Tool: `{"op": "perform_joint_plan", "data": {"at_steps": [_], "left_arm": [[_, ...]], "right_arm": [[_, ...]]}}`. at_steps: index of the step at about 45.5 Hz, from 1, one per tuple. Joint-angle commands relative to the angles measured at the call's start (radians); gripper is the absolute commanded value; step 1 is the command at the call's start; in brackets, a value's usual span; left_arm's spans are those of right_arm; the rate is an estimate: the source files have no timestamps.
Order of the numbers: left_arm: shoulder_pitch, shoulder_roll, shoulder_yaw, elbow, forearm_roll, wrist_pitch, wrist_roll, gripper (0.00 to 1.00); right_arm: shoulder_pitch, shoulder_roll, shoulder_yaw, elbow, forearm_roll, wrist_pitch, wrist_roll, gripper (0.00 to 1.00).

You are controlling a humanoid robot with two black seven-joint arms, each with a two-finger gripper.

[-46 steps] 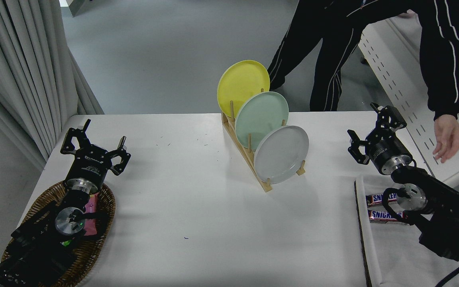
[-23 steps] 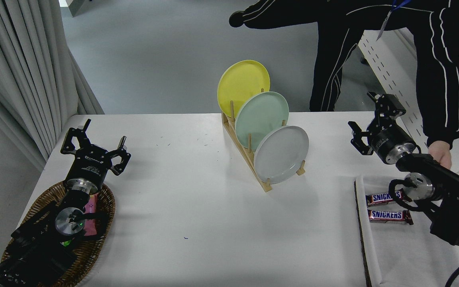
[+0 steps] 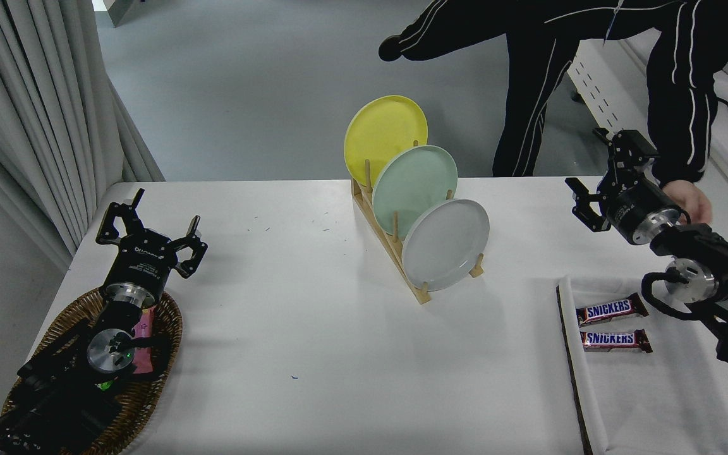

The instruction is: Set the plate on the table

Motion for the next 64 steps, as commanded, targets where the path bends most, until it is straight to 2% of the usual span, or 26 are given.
{"op": "perform_joint_plan", "data": {"at_steps": [1,16,24,32,42,52,55,64], "left_arm": [[0.000,0.000,0.000,0.000,0.000,0.000,0.000,1.00],[0.000,0.000,0.000,0.000,0.000,0.000,0.000,1.00],[0.000,0.000,0.000,0.000,0.000,0.000,0.000,1.00],[0.000,0.000,0.000,0.000,0.000,0.000,0.000,1.00],[0.000,0.000,0.000,0.000,0.000,0.000,0.000,1.00],[0.000,0.000,0.000,0.000,0.000,0.000,0.000,1.00],[0.000,0.000,0.000,0.000,0.000,0.000,0.000,1.00],[0.000,0.000,0.000,0.000,0.000,0.000,0.000,1.00]], "right_arm": [[0.095,-0.073,-0.212,0.081,0.005,0.000,0.000,1.00],[0.186,-0.158,-0.295,0.271,0.017,0.003,-0.001,1.00],[0.318,-0.201,-0.506,0.386,0.163,0.006,-0.020,1.00],[0.385,-0.176,-0.530,0.414,0.243,0.000,-0.138,0.99],[0.422,-0.089,-0.485,0.409,0.298,-0.002,-0.383,0.99],[0.417,-0.033,-0.407,0.399,0.283,-0.028,-0.653,0.97],[0.425,-0.001,-0.393,0.390,0.280,-0.043,-0.682,0.97],[0.410,0.091,-0.333,0.296,0.275,-0.086,-0.682,0.99]]}}
